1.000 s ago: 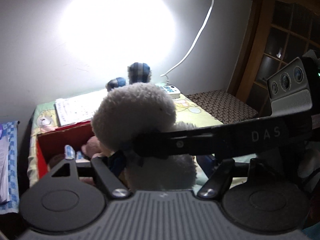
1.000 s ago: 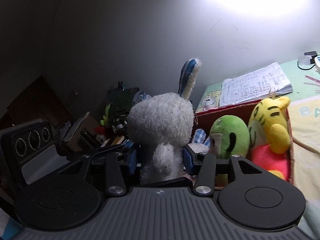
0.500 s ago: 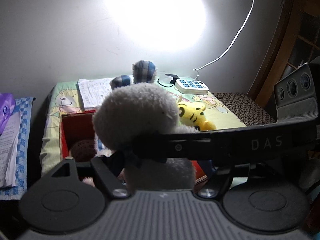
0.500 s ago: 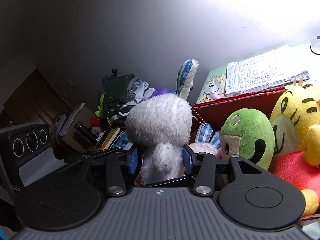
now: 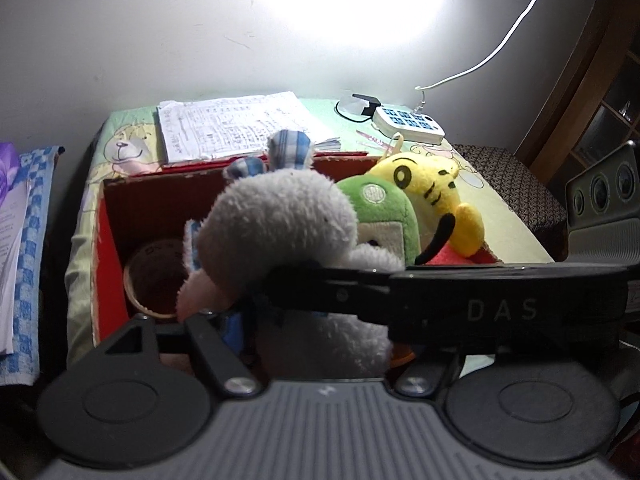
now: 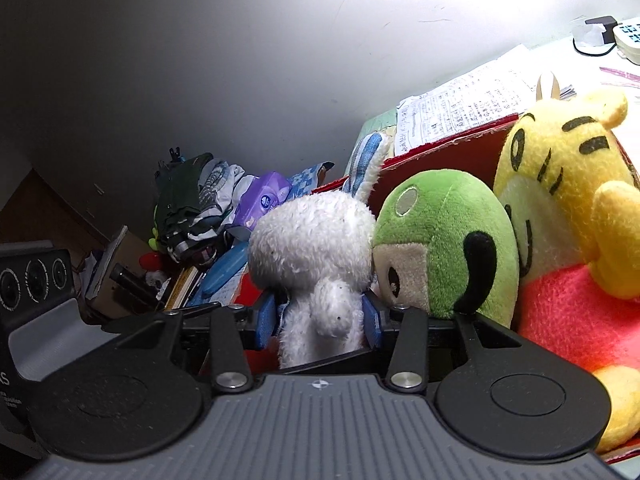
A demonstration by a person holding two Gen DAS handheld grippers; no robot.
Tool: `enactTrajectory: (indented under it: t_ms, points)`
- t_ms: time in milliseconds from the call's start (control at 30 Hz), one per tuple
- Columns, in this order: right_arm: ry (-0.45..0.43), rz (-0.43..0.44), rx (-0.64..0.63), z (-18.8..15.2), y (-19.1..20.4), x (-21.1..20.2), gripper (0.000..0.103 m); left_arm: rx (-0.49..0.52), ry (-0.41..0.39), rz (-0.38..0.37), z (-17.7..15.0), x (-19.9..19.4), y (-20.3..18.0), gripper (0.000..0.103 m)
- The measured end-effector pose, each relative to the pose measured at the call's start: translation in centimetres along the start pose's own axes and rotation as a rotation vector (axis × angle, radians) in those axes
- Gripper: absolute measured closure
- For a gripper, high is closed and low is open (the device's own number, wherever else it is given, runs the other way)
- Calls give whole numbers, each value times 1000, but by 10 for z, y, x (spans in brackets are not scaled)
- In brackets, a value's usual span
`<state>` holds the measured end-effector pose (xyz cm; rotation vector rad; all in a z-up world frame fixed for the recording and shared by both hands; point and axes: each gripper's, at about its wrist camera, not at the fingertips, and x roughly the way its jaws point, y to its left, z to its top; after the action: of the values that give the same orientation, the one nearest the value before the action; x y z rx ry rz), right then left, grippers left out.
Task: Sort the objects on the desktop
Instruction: 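Lower the white bunny into the box beside the green plush, then press the white bunny down into the box with the right gripper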
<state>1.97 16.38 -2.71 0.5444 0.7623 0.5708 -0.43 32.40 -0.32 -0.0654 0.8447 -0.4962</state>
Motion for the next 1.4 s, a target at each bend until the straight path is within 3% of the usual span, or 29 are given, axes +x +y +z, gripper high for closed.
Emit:
enactTrajectory:
  t_ms: [533, 900, 1167, 1400]
  points:
    - [-47, 19, 78, 4, -6, -20, 54, 17, 30, 41, 2, 6, -8, 13]
    - [-55, -12, 41, 7, -2, -16, 66, 39, 51, 77, 4, 12, -12, 11]
    - [-57, -12, 39, 3, -10, -14, 71, 46, 46, 87, 3, 15, -8, 7]
    - [-75, -47, -37, 7, 6, 9, 73, 26, 29, 99, 4, 9, 6, 6]
